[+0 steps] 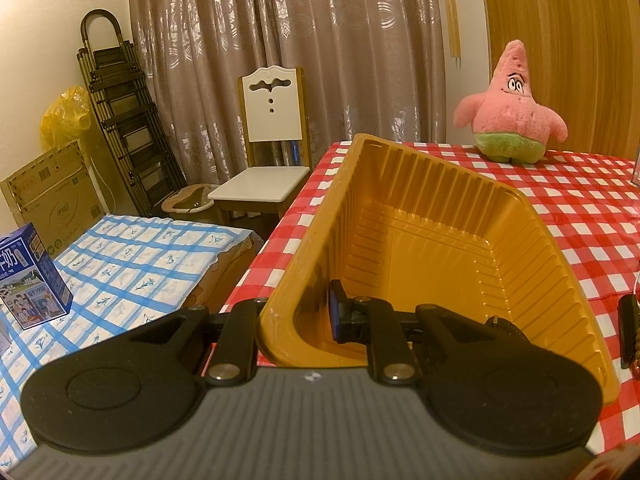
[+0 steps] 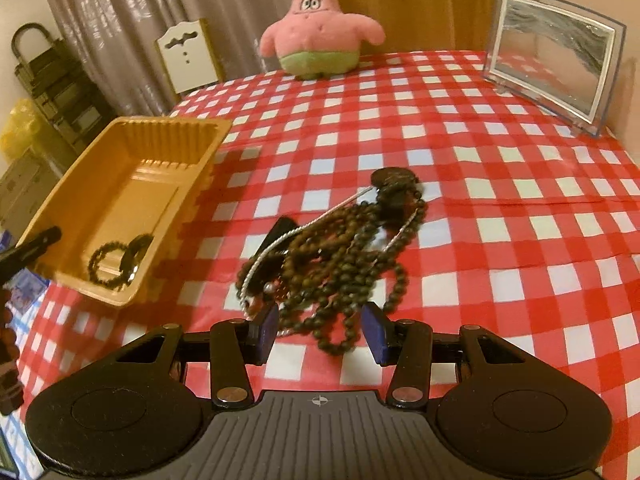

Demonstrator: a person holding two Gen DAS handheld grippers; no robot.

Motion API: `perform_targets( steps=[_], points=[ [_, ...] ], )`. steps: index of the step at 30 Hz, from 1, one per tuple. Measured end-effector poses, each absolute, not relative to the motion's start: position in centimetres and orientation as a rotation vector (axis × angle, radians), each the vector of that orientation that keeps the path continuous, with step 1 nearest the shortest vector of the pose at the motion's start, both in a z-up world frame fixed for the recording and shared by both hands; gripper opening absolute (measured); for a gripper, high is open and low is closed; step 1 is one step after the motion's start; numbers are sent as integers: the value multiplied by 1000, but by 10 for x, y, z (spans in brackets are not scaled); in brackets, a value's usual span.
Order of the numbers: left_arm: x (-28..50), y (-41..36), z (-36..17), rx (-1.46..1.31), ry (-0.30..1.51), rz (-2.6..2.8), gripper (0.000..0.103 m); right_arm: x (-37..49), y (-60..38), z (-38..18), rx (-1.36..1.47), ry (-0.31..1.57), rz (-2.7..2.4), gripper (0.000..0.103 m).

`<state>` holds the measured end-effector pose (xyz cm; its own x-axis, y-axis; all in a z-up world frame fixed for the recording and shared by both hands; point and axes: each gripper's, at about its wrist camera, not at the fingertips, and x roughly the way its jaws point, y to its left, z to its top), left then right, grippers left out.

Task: Organize jewelry
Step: 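Grasp the black wristwatch from the pile with the right tool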

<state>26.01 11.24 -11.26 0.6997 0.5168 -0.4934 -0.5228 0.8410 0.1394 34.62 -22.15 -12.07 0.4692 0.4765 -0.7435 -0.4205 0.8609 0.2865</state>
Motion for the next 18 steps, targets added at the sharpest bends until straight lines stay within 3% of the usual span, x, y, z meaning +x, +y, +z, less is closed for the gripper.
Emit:
perform_targets(
  steps=[18],
  points=[
    [260, 112, -112, -11, 546, 579, 17, 374, -216, -122, 86, 897, 534, 35]
  ],
)
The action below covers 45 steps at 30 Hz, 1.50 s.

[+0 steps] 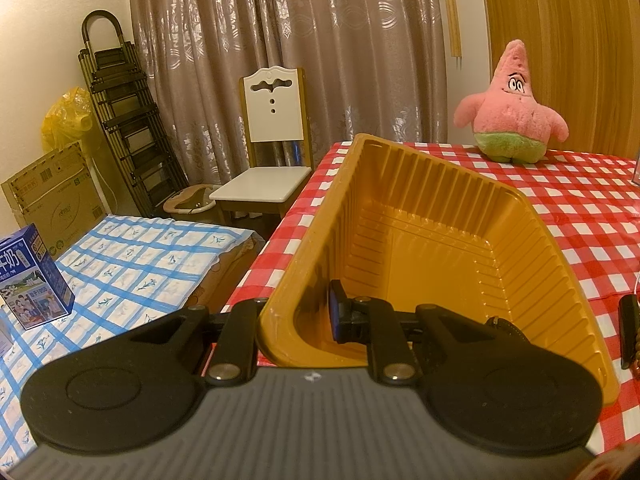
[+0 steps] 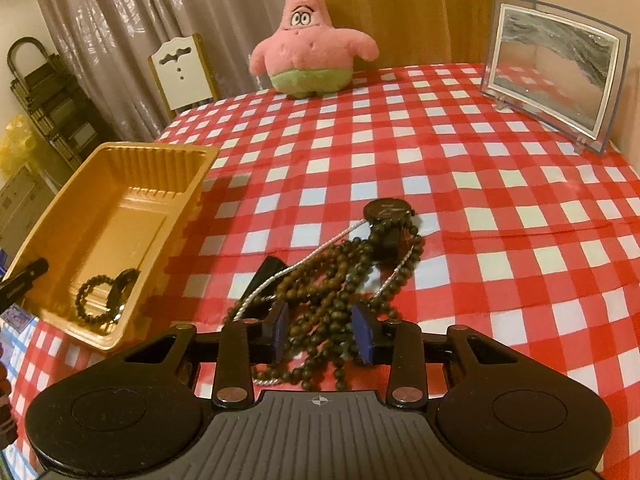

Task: Organize jewelry
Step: 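Grasp the black wristwatch from the pile with the right tool, then carry the wristwatch into the orange tray and open the right tool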

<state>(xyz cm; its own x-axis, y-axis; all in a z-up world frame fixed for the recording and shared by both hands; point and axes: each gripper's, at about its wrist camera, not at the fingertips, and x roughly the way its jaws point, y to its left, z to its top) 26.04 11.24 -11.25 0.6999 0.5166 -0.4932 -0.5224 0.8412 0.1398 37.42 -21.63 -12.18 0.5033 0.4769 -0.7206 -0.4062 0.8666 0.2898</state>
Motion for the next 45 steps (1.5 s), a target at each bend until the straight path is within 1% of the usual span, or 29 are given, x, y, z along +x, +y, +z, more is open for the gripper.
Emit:
perform_targets(
  steps=[4, 10, 14, 15, 17, 18, 19, 21, 29, 30, 31, 34, 38, 45],
  points=[
    [259, 113, -112, -11, 547, 579, 17, 387, -219, -123, 87, 886, 508, 33],
    [260, 113, -112, -11, 546, 579, 16, 420, -218, -118, 35, 829, 481, 32],
    [259, 113, -112, -14, 548, 579, 16, 456, -213, -124, 5, 857, 465, 33],
    [259, 113, -112, -13, 548, 579, 16, 464, -212, -127, 9, 884, 464, 35],
    [259, 113, -112, -14, 548, 579, 16, 477, -209, -134, 12, 926, 447, 43],
    [259, 113, -112, -13, 548, 579, 16, 482, -208, -137, 10, 929, 445, 50],
    [259, 113, -112, -13, 548, 579, 16, 484, -207, -139, 1, 925, 436, 54],
    [259, 114, -112, -13, 548, 580, 16, 488, -204, -143, -15, 918, 428, 56],
    [257, 115, -111, -13, 549, 580, 17, 501, -194, -163, -50, 940, 421, 55],
    [257, 115, -111, -14, 549, 580, 17, 501, -194, -163, -52, 929, 420, 54],
    [257, 115, -111, -13, 549, 580, 17, 501, -194, -163, -53, 929, 421, 45],
    [257, 115, -111, -12, 549, 579, 17, 501, -198, -161, -28, 924, 420, 45],
    [257, 115, -111, -12, 549, 579, 17, 497, -208, -149, 17, 886, 429, 45],
    [257, 115, -111, -12, 549, 580, 17, 486, -236, -110, 201, 784, 463, 45]
  ],
)
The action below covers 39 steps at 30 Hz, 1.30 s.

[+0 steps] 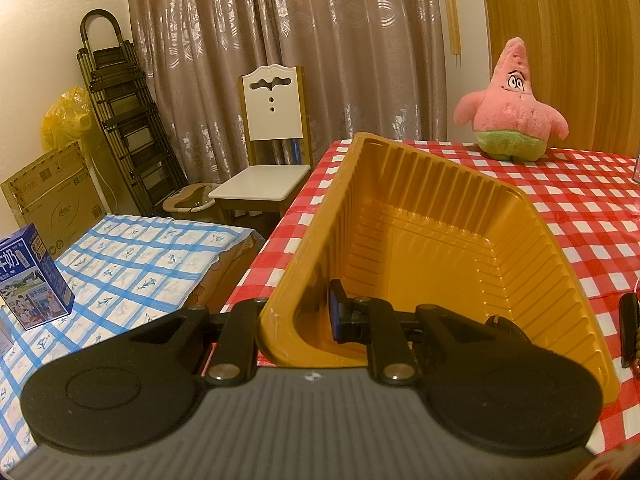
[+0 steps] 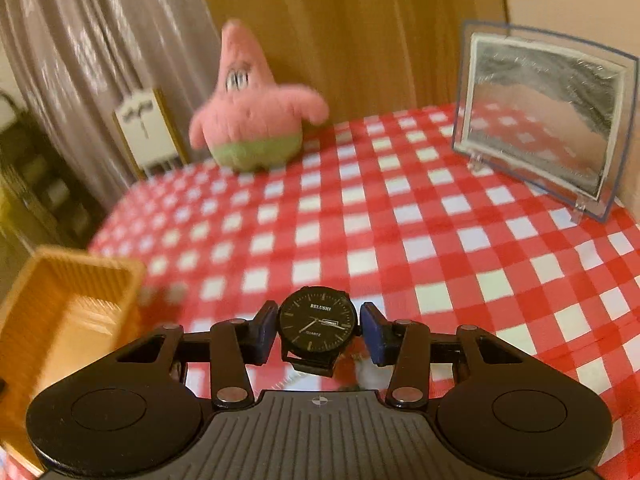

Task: Organize jewelry
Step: 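Carry the wristwatch into the orange tray and open the right tool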

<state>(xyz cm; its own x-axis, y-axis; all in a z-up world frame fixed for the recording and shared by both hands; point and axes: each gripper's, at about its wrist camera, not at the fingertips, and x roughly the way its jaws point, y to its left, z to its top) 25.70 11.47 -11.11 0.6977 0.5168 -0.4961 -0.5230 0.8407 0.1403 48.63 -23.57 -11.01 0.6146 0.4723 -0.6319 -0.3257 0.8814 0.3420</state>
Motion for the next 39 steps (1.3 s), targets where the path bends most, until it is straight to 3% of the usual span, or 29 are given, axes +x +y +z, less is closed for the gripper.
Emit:
perform_targets(
  steps=[17, 39],
  points=[
    [257, 116, -111, -11, 549, 578, 17, 427, -157, -54, 324, 756, 798, 45],
    [261, 115, -110, -16, 554, 574, 17, 375, -23, -127, 203, 972, 1001, 45]
  ],
)
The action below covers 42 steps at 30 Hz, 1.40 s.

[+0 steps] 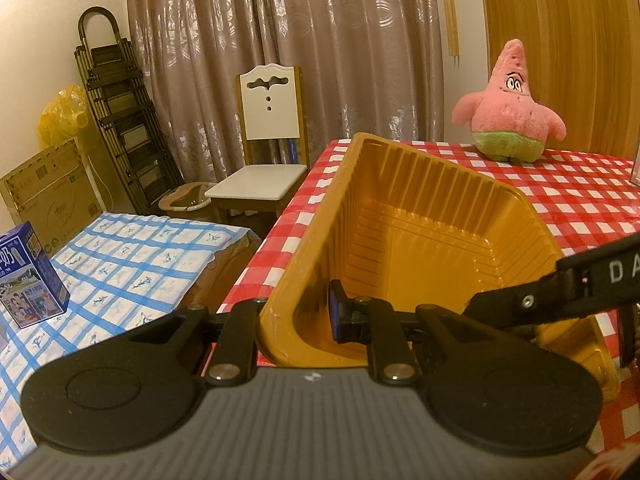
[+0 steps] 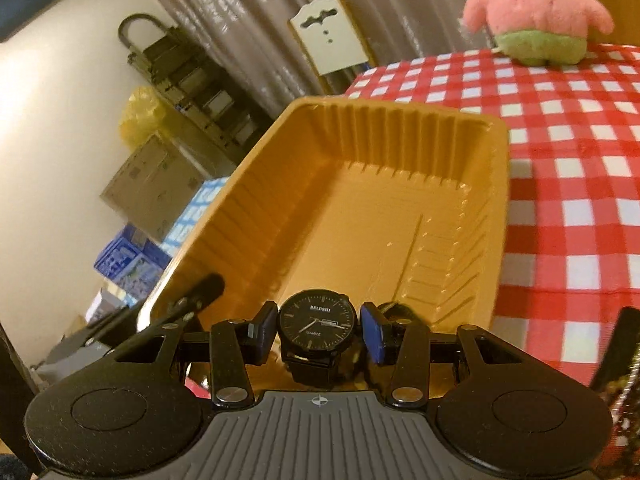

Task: Organize jewelry
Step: 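Carry the wristwatch into the orange tray and open the right tool, then move the open right tool to the pile and grasp a black watch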

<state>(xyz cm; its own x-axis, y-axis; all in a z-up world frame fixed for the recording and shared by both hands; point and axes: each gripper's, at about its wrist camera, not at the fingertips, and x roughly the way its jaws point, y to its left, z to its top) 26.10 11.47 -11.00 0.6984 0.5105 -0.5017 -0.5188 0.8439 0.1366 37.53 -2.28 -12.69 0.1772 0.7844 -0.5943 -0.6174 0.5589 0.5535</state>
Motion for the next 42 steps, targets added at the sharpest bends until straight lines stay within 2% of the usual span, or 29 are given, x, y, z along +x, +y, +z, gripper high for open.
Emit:
perform_targets(
  steps=[3, 12, 18, 20, 21, 22, 36, 42],
  points=[
    [261, 116, -111, -24, 559, 572, 17, 370, -22, -123, 219, 945, 1030, 56],
    [261, 117, -111, -27, 560, 571, 17, 358, -68, -93, 245, 846, 986, 57],
    [261, 118, -110, -26, 560, 571, 17, 337, -125, -96, 145, 819, 864, 56],
    [261, 118, -110, -26, 560, 571, 17, 334, -140, -105, 110, 847, 823, 42],
    [261, 118, -110, -27, 561, 570, 17, 334, -144, -110, 88, 871, 807, 27],
    [261, 118, -110, -27, 561, 571, 17, 335, -147, -115, 68, 898, 792, 22],
    [260, 118, -110, -27, 562, 571, 17, 341, -111, -162, -54, 974, 790, 22],
    [258, 119, -110, -28, 560, 573, 17, 350, -126, -161, -48, 985, 681, 22]
  ],
)
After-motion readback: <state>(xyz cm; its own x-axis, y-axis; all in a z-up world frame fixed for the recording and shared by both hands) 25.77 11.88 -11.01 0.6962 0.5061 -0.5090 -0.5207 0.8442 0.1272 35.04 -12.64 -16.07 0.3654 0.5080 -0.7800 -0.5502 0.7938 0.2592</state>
